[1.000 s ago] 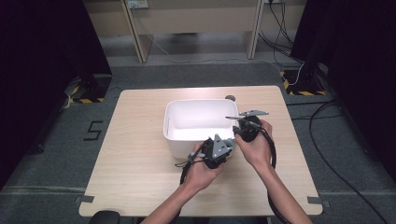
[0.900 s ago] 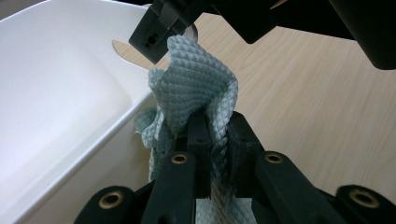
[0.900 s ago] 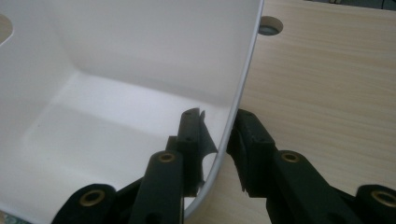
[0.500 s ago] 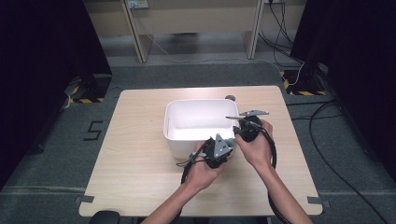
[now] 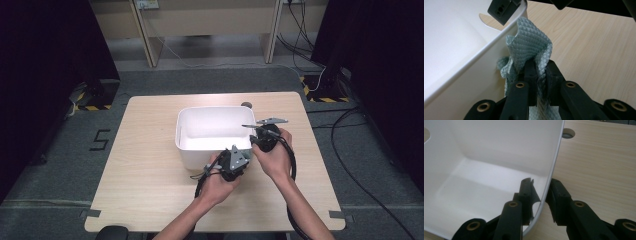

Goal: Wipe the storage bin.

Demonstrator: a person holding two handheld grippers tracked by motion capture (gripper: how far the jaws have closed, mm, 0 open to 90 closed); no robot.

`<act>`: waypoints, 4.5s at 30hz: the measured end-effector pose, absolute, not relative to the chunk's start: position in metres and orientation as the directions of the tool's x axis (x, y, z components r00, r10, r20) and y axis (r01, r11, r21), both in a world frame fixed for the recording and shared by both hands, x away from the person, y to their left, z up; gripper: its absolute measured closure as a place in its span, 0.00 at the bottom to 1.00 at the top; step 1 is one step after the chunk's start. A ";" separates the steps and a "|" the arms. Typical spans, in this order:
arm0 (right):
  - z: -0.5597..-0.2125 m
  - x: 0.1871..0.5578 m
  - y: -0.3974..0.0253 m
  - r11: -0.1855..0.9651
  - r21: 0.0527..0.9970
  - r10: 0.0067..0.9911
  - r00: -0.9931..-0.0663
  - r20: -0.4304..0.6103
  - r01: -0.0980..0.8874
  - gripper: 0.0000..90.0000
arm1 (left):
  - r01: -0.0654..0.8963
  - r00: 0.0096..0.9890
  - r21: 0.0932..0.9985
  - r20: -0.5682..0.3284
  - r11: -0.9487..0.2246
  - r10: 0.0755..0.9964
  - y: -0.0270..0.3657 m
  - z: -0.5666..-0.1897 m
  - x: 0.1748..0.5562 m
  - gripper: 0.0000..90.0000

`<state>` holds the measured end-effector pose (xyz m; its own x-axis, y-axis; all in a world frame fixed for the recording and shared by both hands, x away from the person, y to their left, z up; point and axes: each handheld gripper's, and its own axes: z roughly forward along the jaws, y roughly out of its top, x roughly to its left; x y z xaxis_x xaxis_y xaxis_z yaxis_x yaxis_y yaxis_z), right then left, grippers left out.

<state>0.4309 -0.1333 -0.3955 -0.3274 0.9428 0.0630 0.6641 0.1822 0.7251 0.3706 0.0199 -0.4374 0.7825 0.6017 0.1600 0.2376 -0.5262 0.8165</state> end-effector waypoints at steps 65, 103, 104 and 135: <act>-0.396 0.431 -0.134 0.182 0.724 0.941 -0.330 0.067 0.665 0.82 | 0.267 0.792 0.754 0.183 -0.600 0.582 0.004 -0.487 0.378 0.91; -0.396 0.432 -0.134 0.158 0.717 0.941 -0.322 0.098 0.679 0.85 | 0.250 0.785 0.782 0.181 -0.570 0.592 -0.016 -0.467 0.383 0.91; -0.396 0.432 -0.134 0.159 0.717 0.941 -0.323 0.097 0.679 0.85 | 0.246 0.785 0.785 0.183 -0.569 0.592 -0.016 -0.464 0.382 0.91; -0.396 0.435 -0.138 0.138 0.711 0.936 -0.325 0.134 0.690 0.84 | 0.180 0.791 0.807 0.221 -0.562 0.570 -0.011 -0.440 0.377 0.91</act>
<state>0.4348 -0.1376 -0.3961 -0.3253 0.9361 0.1336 0.6897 0.1382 0.7108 0.3766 -0.0108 -0.4398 0.7912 0.5703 0.2208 0.1797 -0.5619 0.8075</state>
